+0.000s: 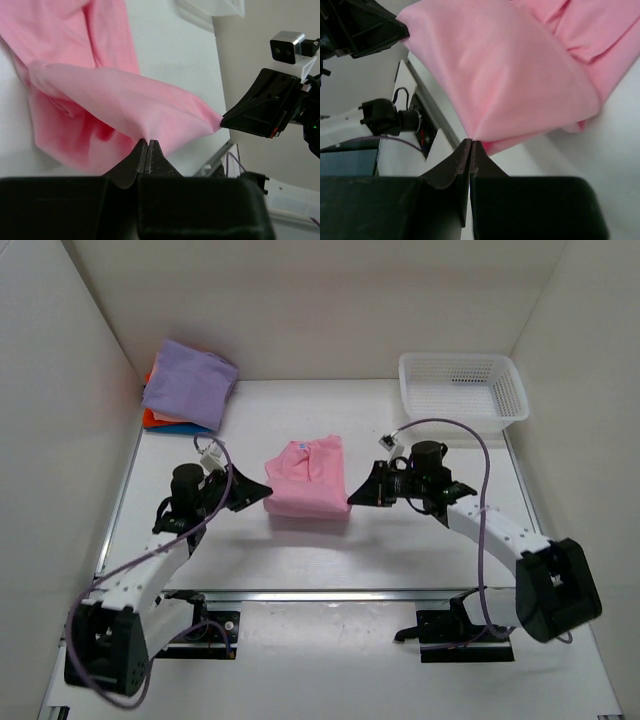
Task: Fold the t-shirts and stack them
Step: Smooth out wrinkles on the folded tshirt, then put the neatly folded tshirt into the corner of the board with the left arm
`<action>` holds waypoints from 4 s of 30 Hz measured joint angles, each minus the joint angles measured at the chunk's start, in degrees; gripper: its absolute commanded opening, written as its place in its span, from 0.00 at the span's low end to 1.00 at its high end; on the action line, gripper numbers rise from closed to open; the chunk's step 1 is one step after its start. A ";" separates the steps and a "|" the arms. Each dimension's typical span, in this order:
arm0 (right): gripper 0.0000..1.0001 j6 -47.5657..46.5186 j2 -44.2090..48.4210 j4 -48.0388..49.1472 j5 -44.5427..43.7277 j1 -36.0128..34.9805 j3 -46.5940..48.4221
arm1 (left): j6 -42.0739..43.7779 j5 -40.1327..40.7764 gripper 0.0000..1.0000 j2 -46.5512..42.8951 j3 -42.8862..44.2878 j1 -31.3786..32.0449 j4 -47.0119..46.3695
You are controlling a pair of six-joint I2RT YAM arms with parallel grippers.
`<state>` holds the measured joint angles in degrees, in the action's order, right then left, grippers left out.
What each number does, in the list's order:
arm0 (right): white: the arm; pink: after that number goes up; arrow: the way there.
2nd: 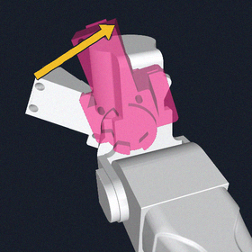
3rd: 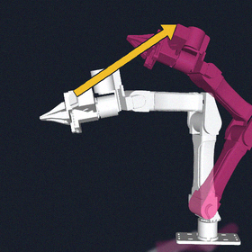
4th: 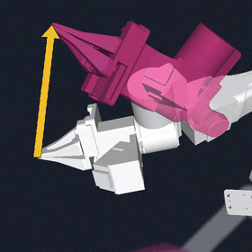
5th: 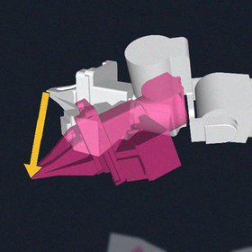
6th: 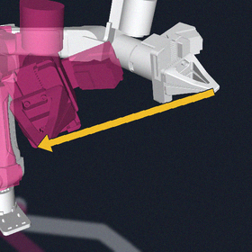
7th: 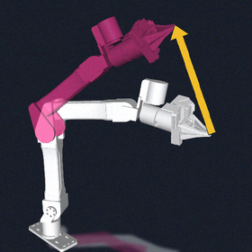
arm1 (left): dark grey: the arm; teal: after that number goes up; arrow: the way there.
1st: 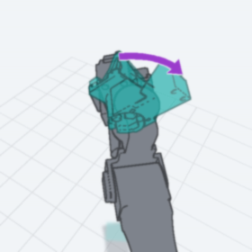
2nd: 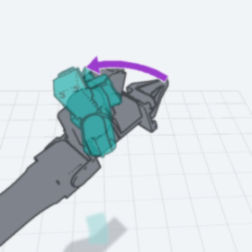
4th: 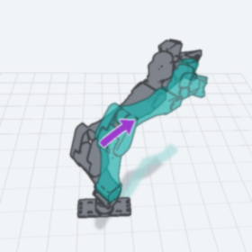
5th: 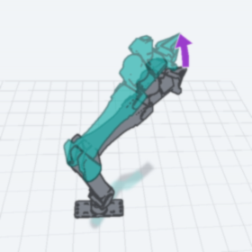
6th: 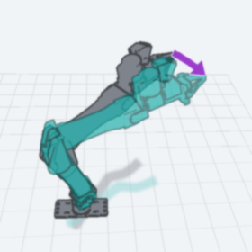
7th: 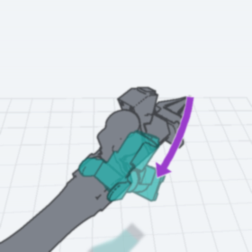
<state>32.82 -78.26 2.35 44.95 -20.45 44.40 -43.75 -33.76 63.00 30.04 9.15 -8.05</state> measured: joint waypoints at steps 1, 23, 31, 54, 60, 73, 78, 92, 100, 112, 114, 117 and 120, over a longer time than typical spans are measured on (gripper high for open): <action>0.00 0.31 2.99 -0.24 -0.48 -1.16 -1.97 | 0.02 0.02 0.00 -3.45 -1.27 0.33 1.60; 0.00 11.32 33.27 -9.77 -3.50 -10.27 -27.43 | -10.62 0.59 0.00 -58.88 -26.43 8.15 34.42; 0.00 7.96 23.43 -14.86 -1.49 -6.67 -17.88 | -13.09 2.23 0.00 -51.39 -23.56 7.91 29.73; 0.45 -11.67 -48.50 -24.20 1.11 9.84 52.87 | 0.72 16.35 0.61 39.54 20.48 -7.23 -6.23; 0.45 -11.67 -41.40 -22.05 0.35 9.33 43.58 | 3.04 14.21 0.64 33.09 13.77 -4.48 -7.69; 0.39 -9.49 -32.15 -15.74 0.55 8.87 29.62 | 11.65 19.61 0.69 39.98 25.27 5.33 9.09; 0.39 -8.50 -30.29 -13.97 1.60 9.29 28.76 | 14.51 21.24 0.32 44.37 32.41 7.69 16.74; 0.34 -7.52 -24.39 -12.02 4.42 13.49 26.73 | 29.90 30.93 0.00 57.11 62.79 7.96 39.30; 0.33 -4.96 -19.17 -7.15 5.75 13.38 21.44 | 39.19 37.79 0.00 66.10 92.45 -0.17 42.71; 0.33 -2.10 -20.74 -2.91 8.02 13.46 22.03 | 42.12 38.84 0.00 78.55 112.85 -10.12 40.57; 0.33 -1.95 -21.64 -2.86 8.11 13.44 22.47 | 41.16 37.44 0.00 78.49 112.93 -11.78 39.54; 0.32 -1.31 -22.97 -2.64 8.11 13.05 22.88 | 40.26 36.02 0.00 77.92 112.26 -13.75 38.10; 0.32 -0.63 -24.06 -2.45 8.04 12.37 22.91 | 39.56 35.19 0.00 77.02 111.82 -15.39 36.85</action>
<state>32.18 -102.32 -0.10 52.99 -8.08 67.31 -4.19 1.43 140.03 141.86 -6.24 28.80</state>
